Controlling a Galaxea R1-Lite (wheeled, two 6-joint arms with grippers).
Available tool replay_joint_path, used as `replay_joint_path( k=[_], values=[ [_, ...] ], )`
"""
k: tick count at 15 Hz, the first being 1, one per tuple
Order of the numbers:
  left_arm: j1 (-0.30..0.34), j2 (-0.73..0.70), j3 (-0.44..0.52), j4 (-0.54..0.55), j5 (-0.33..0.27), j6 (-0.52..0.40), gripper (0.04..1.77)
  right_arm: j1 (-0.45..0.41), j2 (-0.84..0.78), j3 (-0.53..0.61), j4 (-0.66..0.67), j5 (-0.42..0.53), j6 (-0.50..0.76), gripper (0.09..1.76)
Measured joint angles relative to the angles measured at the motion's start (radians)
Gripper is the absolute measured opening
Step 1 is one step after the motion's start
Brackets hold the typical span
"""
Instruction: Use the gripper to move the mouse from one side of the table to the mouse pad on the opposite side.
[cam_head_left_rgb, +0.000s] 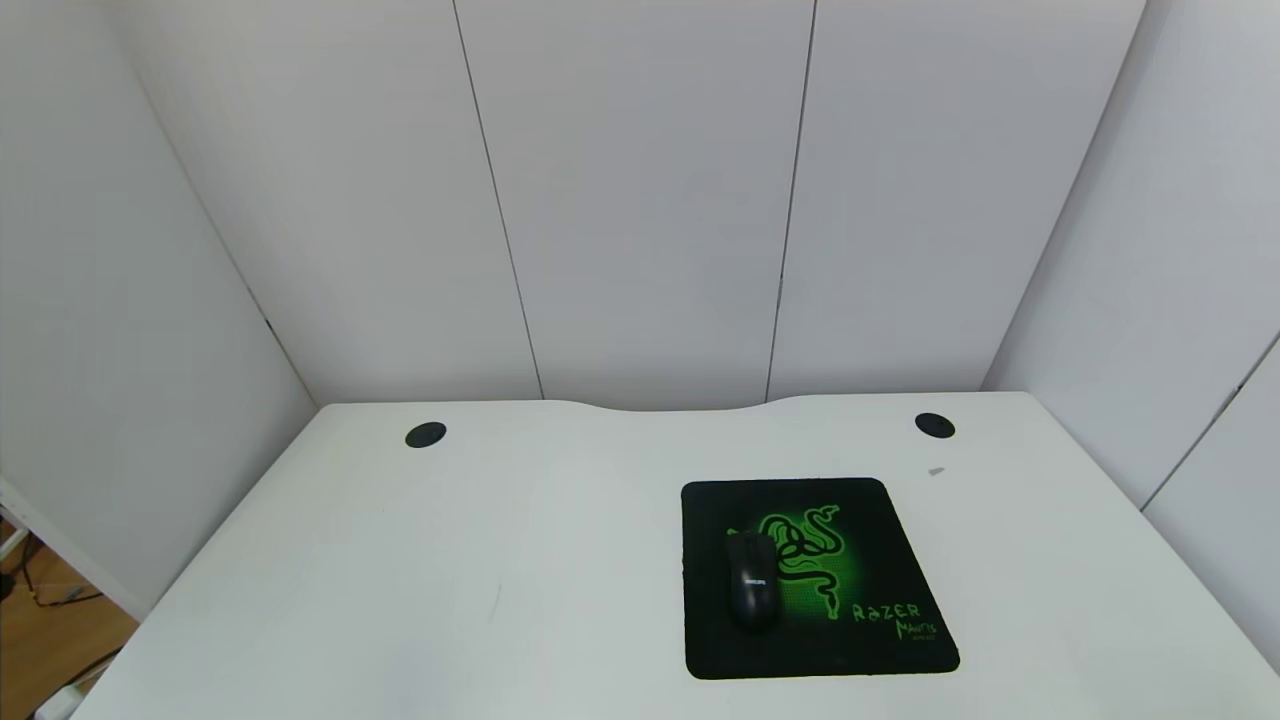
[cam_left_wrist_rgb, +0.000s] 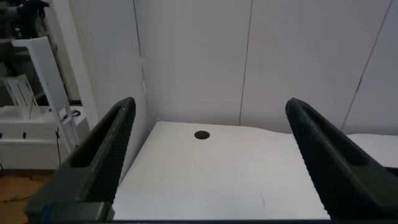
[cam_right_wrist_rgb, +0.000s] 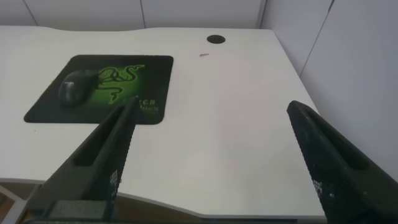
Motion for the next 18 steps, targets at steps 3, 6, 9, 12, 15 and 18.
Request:
replay_joint_path(
  k=[3, 6, 9, 12, 15, 18],
  values=[
    [0.003, -0.111, 0.052, -0.008, -0.017, 0.002, 1.72, 0.000, 0.000, 0.000, 0.000, 0.000, 0.000, 1.71],
    [0.003, -0.165, 0.112, -0.033, -0.015, -0.012, 1.72, 0.000, 0.000, 0.000, 0.000, 0.000, 0.000, 1.71],
    [0.003, -0.182, 0.246, -0.159, -0.027, -0.005, 1.72, 0.000, 0.000, 0.000, 0.000, 0.000, 0.000, 1.71],
    [0.003, -0.184, 0.357, -0.090, -0.058, -0.039, 1.72, 0.000, 0.000, 0.000, 0.000, 0.000, 0.000, 1.71],
    [0.003, -0.184, 0.373, 0.034, -0.144, -0.073, 1.72, 0.000, 0.000, 0.000, 0.000, 0.000, 0.000, 1.71],
    [0.003, -0.186, 0.376, 0.146, -0.172, -0.070, 1.72, 0.000, 0.000, 0.000, 0.000, 0.000, 0.000, 1.71]
  ],
)
